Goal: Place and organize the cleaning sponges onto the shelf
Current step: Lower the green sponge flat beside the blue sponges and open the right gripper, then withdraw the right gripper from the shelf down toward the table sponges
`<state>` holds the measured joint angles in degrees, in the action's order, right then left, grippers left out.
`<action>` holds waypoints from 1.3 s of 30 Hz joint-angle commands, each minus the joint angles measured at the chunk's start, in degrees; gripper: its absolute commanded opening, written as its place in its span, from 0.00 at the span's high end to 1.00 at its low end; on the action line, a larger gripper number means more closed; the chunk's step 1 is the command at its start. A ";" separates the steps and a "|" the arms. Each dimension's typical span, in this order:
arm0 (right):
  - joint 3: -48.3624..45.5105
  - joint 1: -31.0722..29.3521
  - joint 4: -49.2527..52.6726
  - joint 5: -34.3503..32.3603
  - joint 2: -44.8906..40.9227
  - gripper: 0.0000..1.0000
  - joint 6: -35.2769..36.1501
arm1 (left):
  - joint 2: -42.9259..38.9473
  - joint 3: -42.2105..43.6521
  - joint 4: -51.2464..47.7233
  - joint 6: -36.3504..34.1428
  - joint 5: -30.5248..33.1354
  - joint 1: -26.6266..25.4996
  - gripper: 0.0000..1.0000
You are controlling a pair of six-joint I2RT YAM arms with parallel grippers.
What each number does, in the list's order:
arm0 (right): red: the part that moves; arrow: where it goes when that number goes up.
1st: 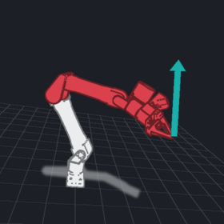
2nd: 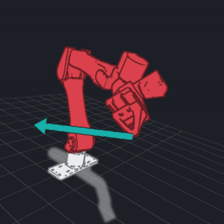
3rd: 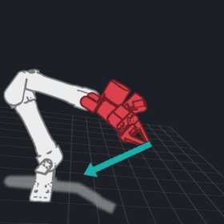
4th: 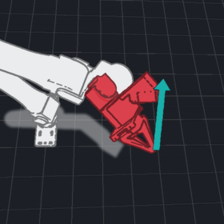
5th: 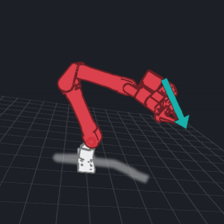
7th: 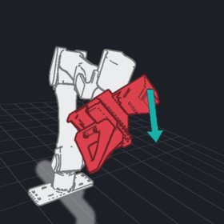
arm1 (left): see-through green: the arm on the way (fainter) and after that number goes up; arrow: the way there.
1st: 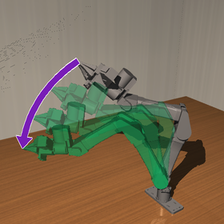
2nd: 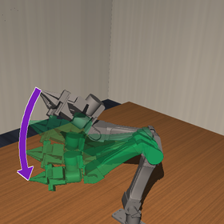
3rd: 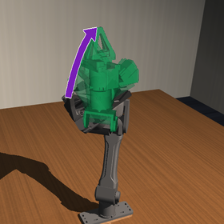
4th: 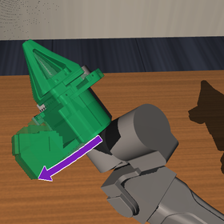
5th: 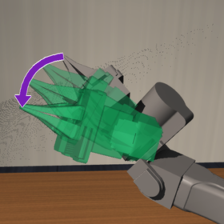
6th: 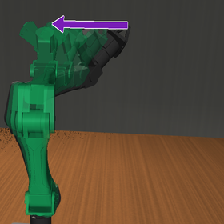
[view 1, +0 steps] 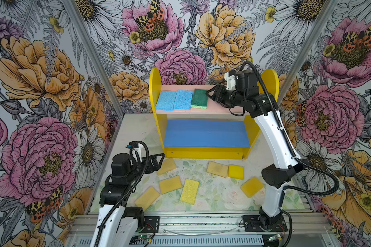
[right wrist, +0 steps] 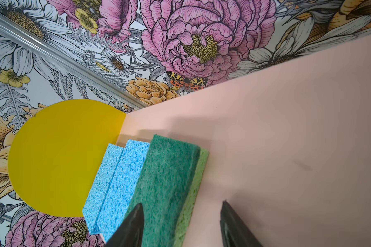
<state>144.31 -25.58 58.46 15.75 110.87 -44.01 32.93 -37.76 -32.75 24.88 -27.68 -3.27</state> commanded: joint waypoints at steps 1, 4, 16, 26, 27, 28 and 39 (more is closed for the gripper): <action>1.10 -0.51 1.57 1.67 2.15 0.42 -0.17 | -0.50 0.67 1.80 -0.76 0.52 -0.33 0.01; 1.52 -0.87 1.51 1.47 2.41 0.42 -0.01 | -0.41 0.67 1.76 -0.74 0.30 -0.38 0.01; 5.15 -1.57 1.57 3.50 5.65 0.41 -0.16 | -0.58 0.67 1.81 -0.79 0.17 -0.60 0.01; 4.46 -0.68 1.57 0.56 2.83 0.40 1.51 | -0.50 0.71 1.76 -0.76 0.22 -0.60 0.01; 4.43 -0.62 1.57 0.32 2.28 0.40 1.98 | -0.50 0.69 1.75 -0.72 0.26 -0.66 0.01; 4.32 -0.61 1.56 0.04 1.48 0.39 2.36 | -0.50 0.67 1.81 -0.80 0.26 -0.69 0.01; 0.16 -2.61 1.49 1.49 -9.26 0.35 5.30 | -0.75 0.83 1.65 -1.07 1.26 -2.69 0.01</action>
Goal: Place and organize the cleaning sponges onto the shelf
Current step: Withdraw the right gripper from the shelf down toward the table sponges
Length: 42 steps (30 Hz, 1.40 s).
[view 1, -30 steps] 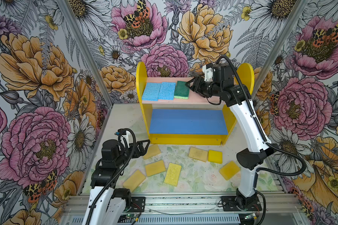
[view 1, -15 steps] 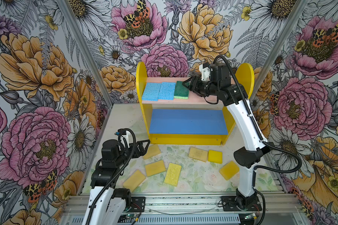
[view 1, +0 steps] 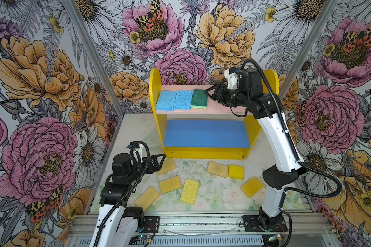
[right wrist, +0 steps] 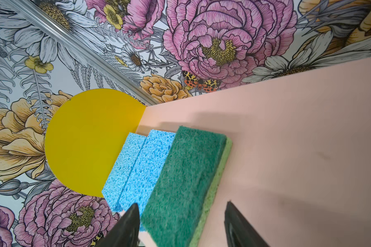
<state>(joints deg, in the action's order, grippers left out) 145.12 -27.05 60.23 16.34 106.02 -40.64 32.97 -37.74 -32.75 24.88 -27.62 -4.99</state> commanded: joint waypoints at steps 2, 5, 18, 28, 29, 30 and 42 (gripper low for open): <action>-1.02 -2.93 -0.29 1.99 -5.75 0.34 2.67 | -1.09 0.73 1.48 -1.19 1.61 -1.57 0.01; -2.21 -6.85 -0.35 2.24 -8.01 0.32 4.85 | -1.15 0.73 1.37 -1.23 1.96 -2.12 0.01; -38.08 -22.87 -8.29 -4.81 -24.32 0.29 6.24 | -1.21 0.99 1.37 -1.09 2.89 -5.45 0.01; -65.89 -30.63 -17.53 -16.87 -40.49 0.28 -0.14 | -0.28 1.00 1.16 -0.98 2.87 -6.34 0.01; -69.28 -31.05 -18.23 -17.33 -41.47 0.28 -1.37 | -0.20 1.00 1.14 -0.77 3.13 -6.78 0.01; -72.46 -31.64 -19.62 -17.77 -42.48 0.28 -3.21 | 0.12 0.92 0.99 -0.63 3.70 -7.37 0.01; -101.85 -33.40 -39.08 -16.09 -43.57 0.28 -21.96 | 6.78 -0.13 -1.53 -0.36 9.86 -18.62 0.01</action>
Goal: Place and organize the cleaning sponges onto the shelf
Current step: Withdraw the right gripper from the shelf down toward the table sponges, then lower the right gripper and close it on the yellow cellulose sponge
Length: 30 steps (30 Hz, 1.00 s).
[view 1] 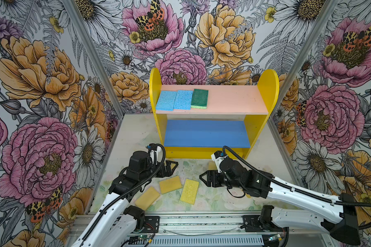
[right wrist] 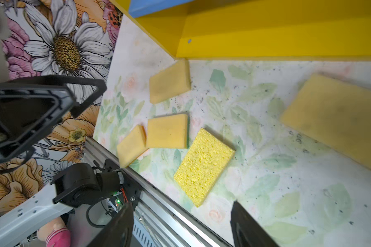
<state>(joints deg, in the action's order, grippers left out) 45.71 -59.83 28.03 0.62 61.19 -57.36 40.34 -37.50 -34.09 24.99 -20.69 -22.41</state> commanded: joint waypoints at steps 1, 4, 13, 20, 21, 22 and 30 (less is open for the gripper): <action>-3.88 -0.64 -8.63 0.34 2.36 0.29 -5.67 | -0.53 -0.47 -0.35 -0.45 3.10 -1.32 0.01; -8.86 -0.79 -17.68 3.30 5.75 0.32 -9.14 | -0.21 -0.90 -1.04 -0.28 3.50 -1.83 0.01; -12.68 -3.77 -31.42 4.86 16.87 0.39 -15.73 | -0.52 -1.08 -1.76 -0.16 5.02 -2.76 0.01; -11.78 -4.96 -28.93 4.30 21.13 0.40 -17.61 | -0.43 -1.17 -1.82 -0.45 4.69 -2.48 0.01; -11.63 -4.96 -28.62 4.24 21.42 0.40 -17.76 | -0.43 -1.18 -1.78 -0.43 4.55 -2.51 0.01; -11.65 -5.04 -28.41 4.15 21.71 0.40 -17.94 | -0.39 -1.18 -1.80 -0.44 4.60 -2.47 0.01; -7.75 -5.94 -26.89 4.45 26.58 0.44 -17.17 | -0.43 -1.09 -1.78 -0.38 5.00 -2.37 0.01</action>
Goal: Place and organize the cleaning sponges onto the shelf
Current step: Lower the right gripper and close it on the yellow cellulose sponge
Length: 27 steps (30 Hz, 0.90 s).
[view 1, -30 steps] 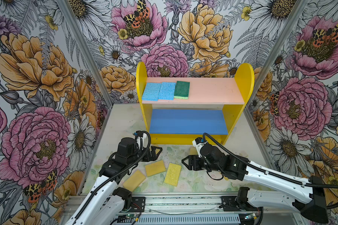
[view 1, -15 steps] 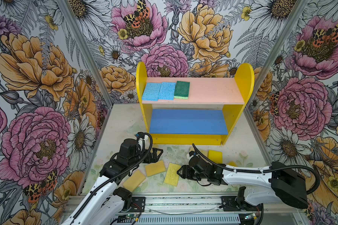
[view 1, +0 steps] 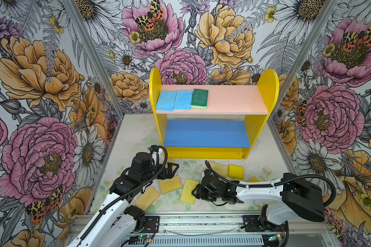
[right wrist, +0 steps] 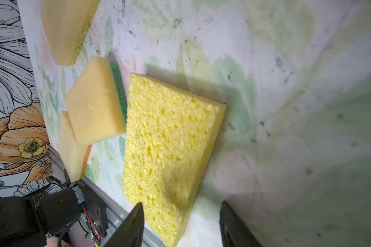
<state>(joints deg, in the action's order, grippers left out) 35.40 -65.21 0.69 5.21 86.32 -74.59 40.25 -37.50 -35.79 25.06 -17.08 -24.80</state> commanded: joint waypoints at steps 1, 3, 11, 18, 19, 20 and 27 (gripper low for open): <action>2.78 -0.62 0.45 -0.05 2.00 0.44 0.10 | -0.34 -1.04 -0.06 -0.45 1.47 0.06 0.01; 3.42 -0.54 0.33 -0.03 3.41 0.46 0.19 | -0.20 -1.09 -0.06 -0.45 1.46 0.03 0.01; 5.83 0.47 1.07 -1.69 6.51 0.57 1.96 | -0.93 -0.91 -0.12 -0.19 1.78 -1.03 0.01; 5.09 0.33 1.33 -3.93 5.65 0.85 1.27 | -1.86 -0.91 -0.35 -0.01 2.76 -2.04 0.01; 4.87 0.35 1.42 -4.41 5.12 0.89 1.29 | -1.97 -0.87 -0.34 -0.01 2.85 -2.02 0.01; 4.48 0.45 1.51 -4.93 4.26 0.92 1.37 | -2.03 -0.91 -0.35 0.09 3.04 -2.17 0.01; 2.16 3.25 1.59 -4.89 -2.43 1.00 5.60 | 0.27 -1.73 -0.35 0.82 -0.32 -1.62 0.01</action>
<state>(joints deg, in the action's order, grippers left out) 38.37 -63.16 2.13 1.72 87.26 -71.90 39.55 -37.56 -35.83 25.12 -15.99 -26.50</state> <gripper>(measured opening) 0.047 0.987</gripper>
